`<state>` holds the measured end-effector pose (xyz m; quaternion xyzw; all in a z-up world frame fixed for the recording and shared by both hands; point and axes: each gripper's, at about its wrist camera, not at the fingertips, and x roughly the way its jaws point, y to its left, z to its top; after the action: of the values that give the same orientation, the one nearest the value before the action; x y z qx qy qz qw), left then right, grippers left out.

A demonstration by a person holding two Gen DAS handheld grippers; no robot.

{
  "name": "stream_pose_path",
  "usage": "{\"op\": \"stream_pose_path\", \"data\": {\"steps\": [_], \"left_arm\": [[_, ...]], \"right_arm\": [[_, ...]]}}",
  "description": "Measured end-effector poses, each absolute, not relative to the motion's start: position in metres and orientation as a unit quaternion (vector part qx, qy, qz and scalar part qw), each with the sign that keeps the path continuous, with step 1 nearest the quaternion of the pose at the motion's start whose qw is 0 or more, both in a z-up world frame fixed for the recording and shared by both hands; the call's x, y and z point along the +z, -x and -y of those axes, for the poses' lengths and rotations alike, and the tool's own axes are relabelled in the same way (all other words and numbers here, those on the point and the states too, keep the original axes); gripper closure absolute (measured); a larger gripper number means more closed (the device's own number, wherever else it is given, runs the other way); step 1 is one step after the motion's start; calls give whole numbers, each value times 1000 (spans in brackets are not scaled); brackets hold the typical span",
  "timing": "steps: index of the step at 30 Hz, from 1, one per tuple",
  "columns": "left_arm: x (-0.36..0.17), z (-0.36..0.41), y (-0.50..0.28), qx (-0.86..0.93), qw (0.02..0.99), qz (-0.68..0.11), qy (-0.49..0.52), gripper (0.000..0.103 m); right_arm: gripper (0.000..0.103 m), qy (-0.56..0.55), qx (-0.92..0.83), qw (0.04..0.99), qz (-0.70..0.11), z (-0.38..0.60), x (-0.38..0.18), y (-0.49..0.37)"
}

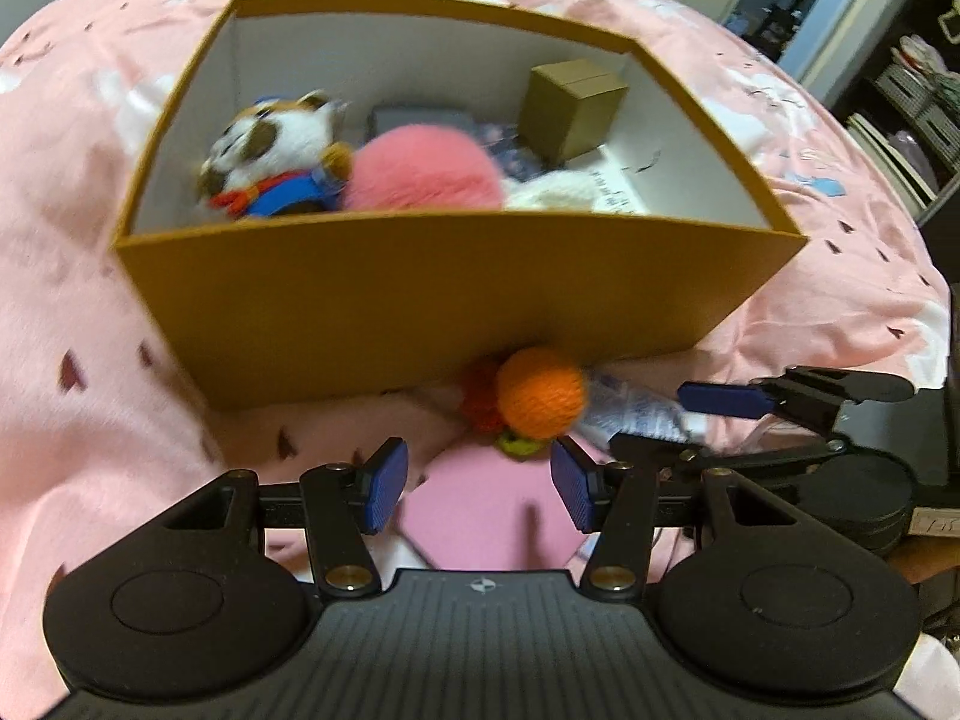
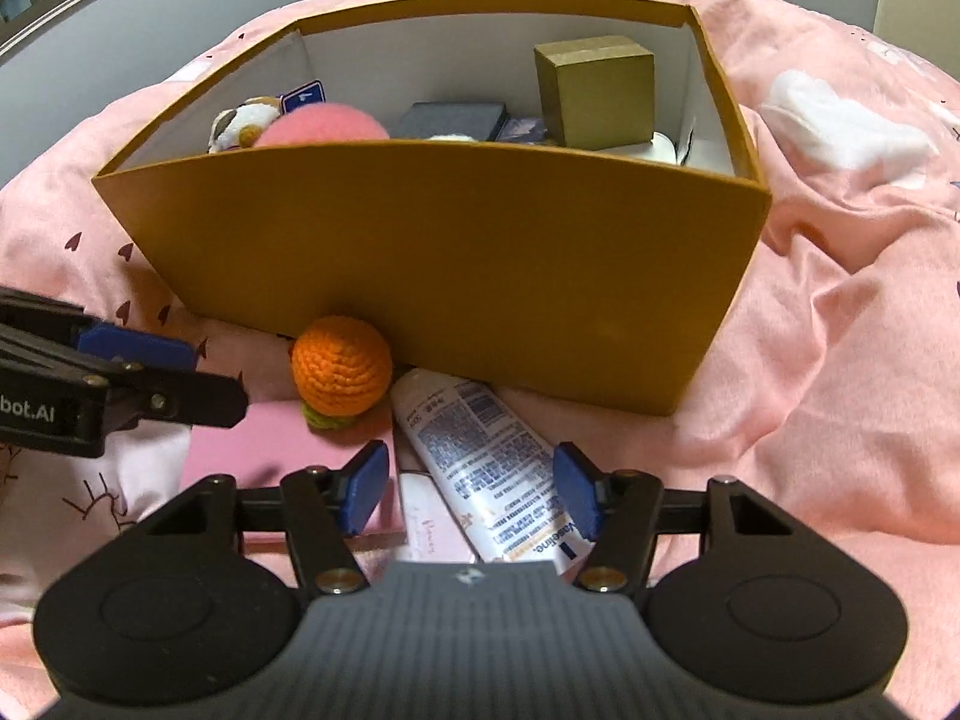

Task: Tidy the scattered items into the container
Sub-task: 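Move both tools back to the orange ball and lotion tube beside the box, then grasp the orange crocheted ball with the left tool while the right tool grasps the lotion tube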

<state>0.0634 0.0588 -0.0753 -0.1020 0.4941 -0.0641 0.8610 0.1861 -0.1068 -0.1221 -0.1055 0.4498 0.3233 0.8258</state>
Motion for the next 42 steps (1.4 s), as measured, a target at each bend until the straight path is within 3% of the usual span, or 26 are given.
{"op": "stream_pose_path", "data": {"steps": [11,20,28,30,35,42], "left_arm": [[-87,-36,-86,-74,864,-493,67,40],[-95,-24,-96,-76,867,-490,47,40],[-97,-25,-96,-74,869,-488,44,49],[-94,-26,-94,-74,870,-486,46,56],[-88,-31,-85,-78,868,-487,53,56],[-77,-32,-73,-80,872,-479,51,56]], "right_arm": [[40,238,343,807,-417,95,-119,-181],[43,281,367,766,-447,96,-133,-184],[43,315,367,757,-440,99,-135,-178],[43,323,367,753,-439,99,-136,-177],[43,337,365,748,-440,102,-136,-175],[60,378,345,747,-424,102,-140,-169]]}}
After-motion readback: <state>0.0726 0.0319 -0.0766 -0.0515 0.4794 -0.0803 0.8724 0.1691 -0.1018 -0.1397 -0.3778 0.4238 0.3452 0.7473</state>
